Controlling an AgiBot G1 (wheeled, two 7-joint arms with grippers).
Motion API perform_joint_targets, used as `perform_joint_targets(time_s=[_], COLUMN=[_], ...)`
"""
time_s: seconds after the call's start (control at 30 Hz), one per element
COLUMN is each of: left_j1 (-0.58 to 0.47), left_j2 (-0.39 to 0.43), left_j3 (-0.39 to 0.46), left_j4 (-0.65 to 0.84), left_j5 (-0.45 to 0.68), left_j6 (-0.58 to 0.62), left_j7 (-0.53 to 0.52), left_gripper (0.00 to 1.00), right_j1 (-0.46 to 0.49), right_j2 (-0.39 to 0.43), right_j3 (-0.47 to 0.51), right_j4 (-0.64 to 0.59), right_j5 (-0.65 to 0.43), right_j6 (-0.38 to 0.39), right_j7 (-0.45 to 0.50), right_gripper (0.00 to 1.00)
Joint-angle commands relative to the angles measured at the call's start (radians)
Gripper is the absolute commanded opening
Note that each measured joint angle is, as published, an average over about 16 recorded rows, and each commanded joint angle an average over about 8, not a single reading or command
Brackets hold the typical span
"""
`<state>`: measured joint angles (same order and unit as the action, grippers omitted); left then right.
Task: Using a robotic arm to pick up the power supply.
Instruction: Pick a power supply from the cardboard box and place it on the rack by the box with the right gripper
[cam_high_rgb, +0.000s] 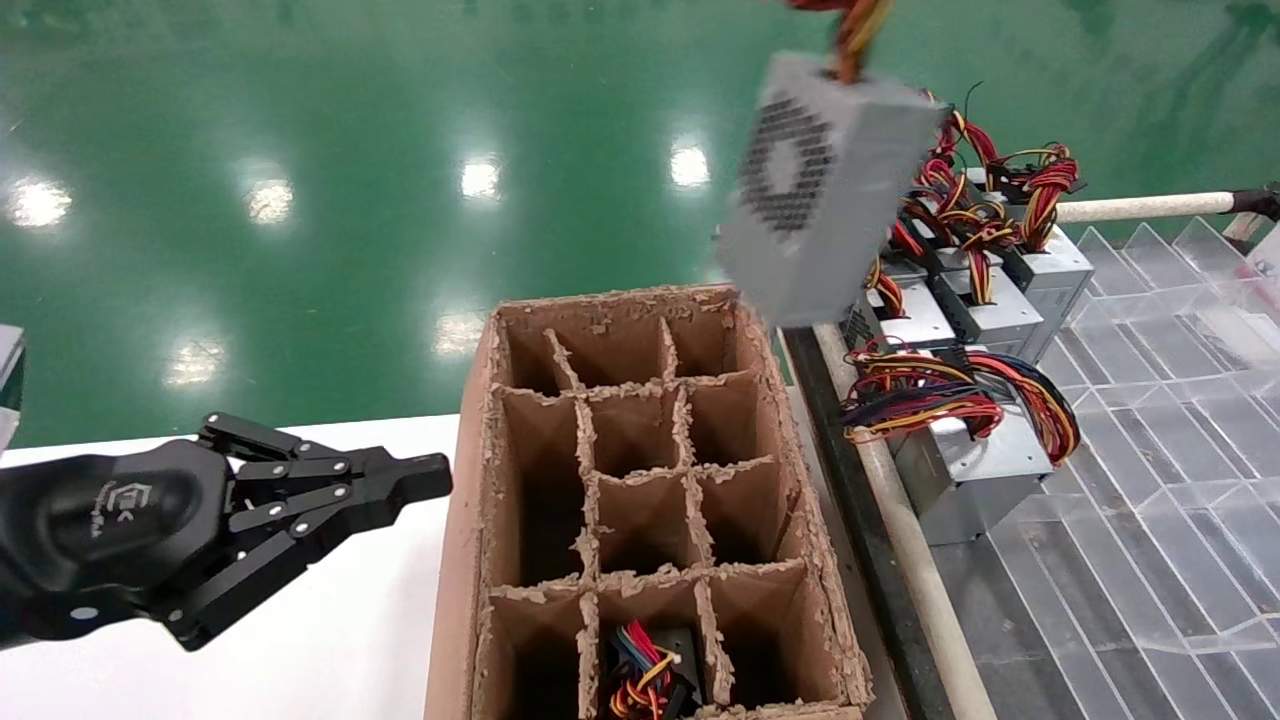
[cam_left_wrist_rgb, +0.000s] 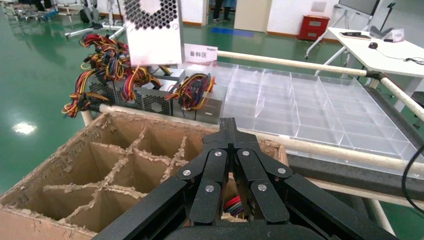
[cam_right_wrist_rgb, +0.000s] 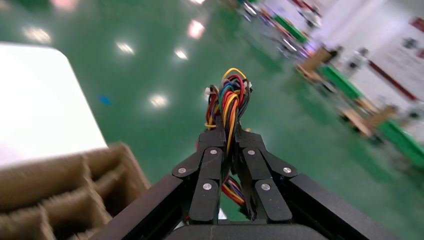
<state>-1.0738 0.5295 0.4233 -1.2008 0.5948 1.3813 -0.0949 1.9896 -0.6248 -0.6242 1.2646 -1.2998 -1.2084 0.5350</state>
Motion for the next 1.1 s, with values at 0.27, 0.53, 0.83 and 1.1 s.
perform_joint_targets(time_s=[0.27, 0.53, 0.83, 1.1], left_j1=[0.0, 0.0, 0.0, 0.0], left_j2=[0.0, 0.0, 0.0, 0.0], left_j3=[0.0, 0.0, 0.0, 0.0], left_j4=[0.0, 0.0, 0.0, 0.0], left_j5=[0.0, 0.0, 0.0, 0.0], left_j6=[0.0, 0.0, 0.0, 0.0], left_j7=[0.0, 0.0, 0.0, 0.0], left_gripper=[0.0, 0.0, 0.0, 0.0], right_j1=[0.084, 0.108, 0.003, -0.127], right_j2=[0.181, 0.292, 0.407, 0.425], right_j3=[-0.008, -0.023, -0.072, -0.125], right_j4=[0.096, 0.094, 0.089, 0.089], right_j5=[-0.125, -0.175, -0.237, -0.27], right_j6=[-0.08, -0.189, -0.15, 0.019], right_j7=[0.153, 0.211, 0.261, 0.268], right_gripper=[0.0, 0.0, 0.0, 0.0])
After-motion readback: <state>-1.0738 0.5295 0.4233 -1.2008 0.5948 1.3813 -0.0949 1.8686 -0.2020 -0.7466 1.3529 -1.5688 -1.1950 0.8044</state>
